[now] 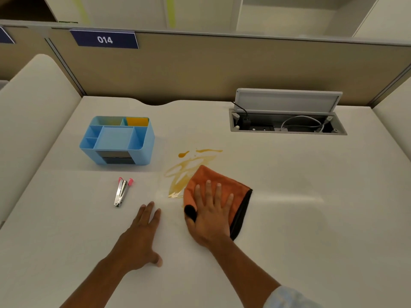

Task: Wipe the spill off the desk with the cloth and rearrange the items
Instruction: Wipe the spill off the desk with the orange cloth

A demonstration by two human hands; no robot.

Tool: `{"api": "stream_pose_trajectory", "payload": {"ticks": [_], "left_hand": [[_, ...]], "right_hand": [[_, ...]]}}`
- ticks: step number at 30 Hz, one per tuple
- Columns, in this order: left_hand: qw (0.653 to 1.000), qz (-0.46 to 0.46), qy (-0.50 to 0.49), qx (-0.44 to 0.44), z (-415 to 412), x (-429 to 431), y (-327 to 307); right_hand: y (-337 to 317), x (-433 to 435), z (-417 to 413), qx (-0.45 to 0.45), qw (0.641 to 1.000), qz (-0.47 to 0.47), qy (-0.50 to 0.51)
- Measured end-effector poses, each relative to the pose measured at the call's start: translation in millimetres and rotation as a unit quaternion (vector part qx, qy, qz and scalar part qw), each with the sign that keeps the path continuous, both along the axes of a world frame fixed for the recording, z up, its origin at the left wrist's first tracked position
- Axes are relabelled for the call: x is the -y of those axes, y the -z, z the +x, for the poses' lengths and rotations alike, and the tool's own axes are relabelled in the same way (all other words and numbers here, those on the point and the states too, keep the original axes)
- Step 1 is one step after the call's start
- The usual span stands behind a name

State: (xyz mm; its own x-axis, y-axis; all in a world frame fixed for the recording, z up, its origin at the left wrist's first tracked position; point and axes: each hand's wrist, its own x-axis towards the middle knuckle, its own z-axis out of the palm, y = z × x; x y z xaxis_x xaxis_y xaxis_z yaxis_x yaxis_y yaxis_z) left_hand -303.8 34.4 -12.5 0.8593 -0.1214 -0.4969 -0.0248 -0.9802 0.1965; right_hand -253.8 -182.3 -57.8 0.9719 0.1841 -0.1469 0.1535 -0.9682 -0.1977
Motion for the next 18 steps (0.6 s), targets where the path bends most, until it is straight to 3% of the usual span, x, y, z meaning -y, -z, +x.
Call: {"api": "stream_pose_trajectory", "payload": {"ticks": [7, 18], "left_hand": [[1.0, -0.005, 0.008, -0.001, -4.7, -4.0, 5.9], [1.0, -0.006, 0.016, 0.017, 0.3, 1.2, 5.1]], "right_hand": [[17.2, 57.4, -53.2, 0.051, 0.992, 0.017, -0.112], [-1.1, 173.4, 26.1, 0.025, 0.993, -0.019, 0.117]]}}
